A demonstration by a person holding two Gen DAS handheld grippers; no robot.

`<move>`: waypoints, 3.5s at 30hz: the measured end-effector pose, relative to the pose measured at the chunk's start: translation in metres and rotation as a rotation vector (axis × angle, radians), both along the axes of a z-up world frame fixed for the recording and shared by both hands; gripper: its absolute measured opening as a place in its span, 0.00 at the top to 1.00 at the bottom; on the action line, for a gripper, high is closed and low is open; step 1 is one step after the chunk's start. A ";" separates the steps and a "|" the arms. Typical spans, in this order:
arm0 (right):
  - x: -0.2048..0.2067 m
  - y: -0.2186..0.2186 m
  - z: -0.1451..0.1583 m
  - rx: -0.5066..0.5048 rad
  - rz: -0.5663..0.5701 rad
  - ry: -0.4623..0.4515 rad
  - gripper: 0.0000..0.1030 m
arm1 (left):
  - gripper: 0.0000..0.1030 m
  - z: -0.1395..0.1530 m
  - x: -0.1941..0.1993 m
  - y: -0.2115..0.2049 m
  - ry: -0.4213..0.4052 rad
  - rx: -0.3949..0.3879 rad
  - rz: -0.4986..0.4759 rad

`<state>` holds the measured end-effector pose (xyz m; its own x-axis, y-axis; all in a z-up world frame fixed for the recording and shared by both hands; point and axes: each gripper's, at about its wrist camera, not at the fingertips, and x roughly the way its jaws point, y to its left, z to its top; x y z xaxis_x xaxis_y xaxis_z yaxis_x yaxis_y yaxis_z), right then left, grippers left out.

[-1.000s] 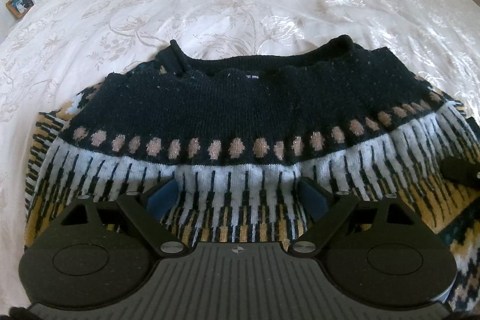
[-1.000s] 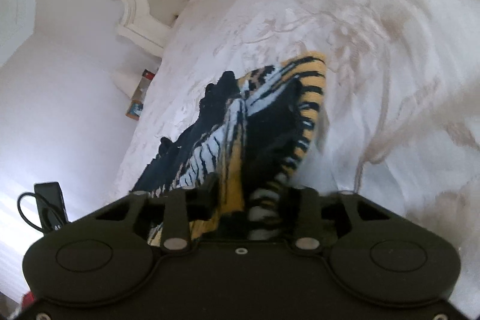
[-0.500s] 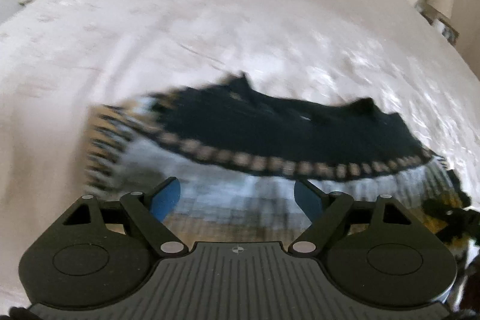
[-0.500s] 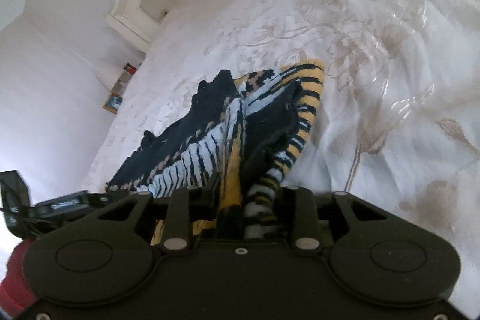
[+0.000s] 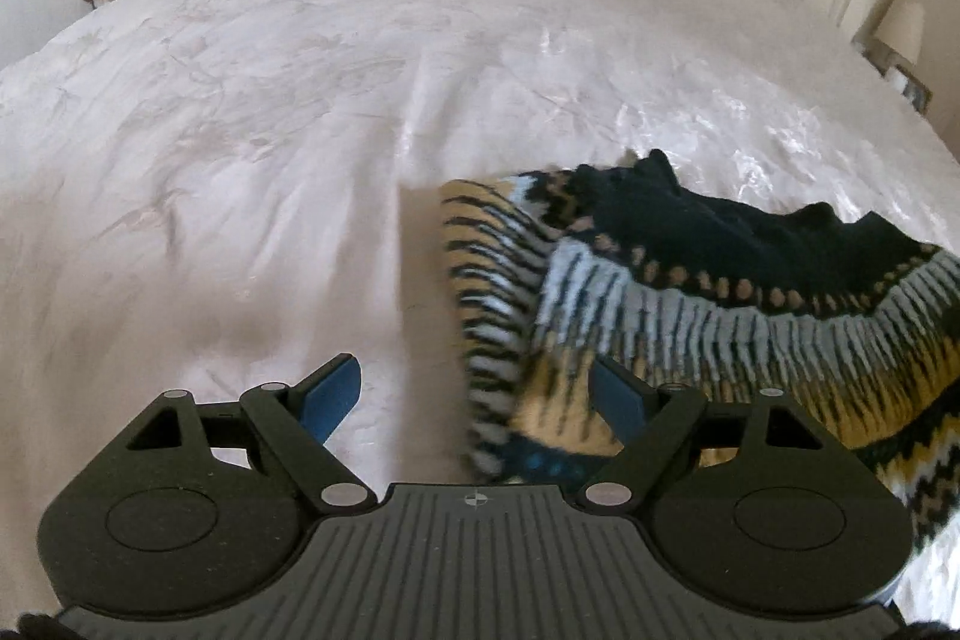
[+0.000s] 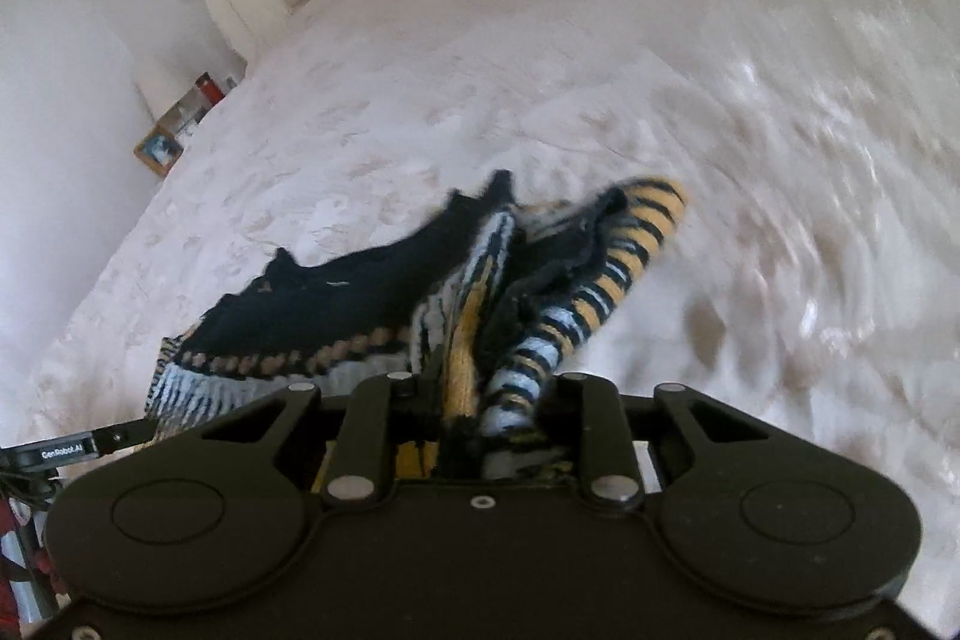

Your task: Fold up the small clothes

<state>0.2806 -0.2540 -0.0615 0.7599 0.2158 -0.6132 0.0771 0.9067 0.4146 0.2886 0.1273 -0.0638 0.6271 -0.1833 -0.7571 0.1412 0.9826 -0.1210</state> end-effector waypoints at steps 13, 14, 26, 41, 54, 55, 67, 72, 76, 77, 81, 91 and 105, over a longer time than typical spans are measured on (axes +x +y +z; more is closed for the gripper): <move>0.042 0.112 0.034 -0.039 0.137 -0.035 0.71 | 0.20 0.000 -0.002 0.061 -0.013 -0.183 0.063; 0.045 0.120 0.034 -0.030 0.147 -0.038 0.71 | 0.20 0.000 -0.002 0.064 -0.011 -0.191 0.067; 0.069 0.230 0.010 -0.193 0.283 0.012 0.71 | 0.20 0.002 -0.004 0.084 -0.019 -0.238 0.108; 0.041 0.224 0.029 -0.039 0.322 -0.165 0.48 | 0.20 -0.004 -0.005 0.091 -0.003 -0.253 0.130; -0.014 0.204 0.011 -0.178 0.322 -0.169 0.45 | 0.20 0.001 -0.012 0.085 -0.049 -0.249 0.097; -0.016 0.207 0.006 -0.189 0.339 -0.165 0.45 | 0.20 0.003 -0.014 0.083 -0.062 -0.244 0.086; -0.034 0.260 -0.034 -0.262 0.554 -0.163 0.39 | 0.20 0.039 -0.017 0.028 -0.144 -0.138 -0.085; -0.036 0.259 -0.034 -0.249 0.560 -0.169 0.38 | 0.20 0.042 -0.003 -0.015 -0.141 -0.031 -0.176; -0.038 0.257 -0.037 -0.231 0.552 -0.169 0.38 | 0.20 0.024 0.013 -0.036 -0.092 0.047 -0.195; -0.039 0.257 -0.036 -0.230 0.552 -0.170 0.38 | 0.21 0.017 0.017 -0.036 -0.075 0.074 -0.183; -0.041 0.251 -0.037 -0.220 0.565 -0.177 0.39 | 0.23 -0.013 0.024 -0.011 0.010 0.054 -0.100; -0.053 0.200 -0.013 -0.216 0.515 -0.234 0.37 | 0.21 -0.027 0.010 0.015 0.038 -0.035 -0.074; -0.061 0.230 -0.017 -0.397 0.598 -0.308 0.35 | 0.31 -0.011 0.025 0.018 0.106 -0.108 -0.091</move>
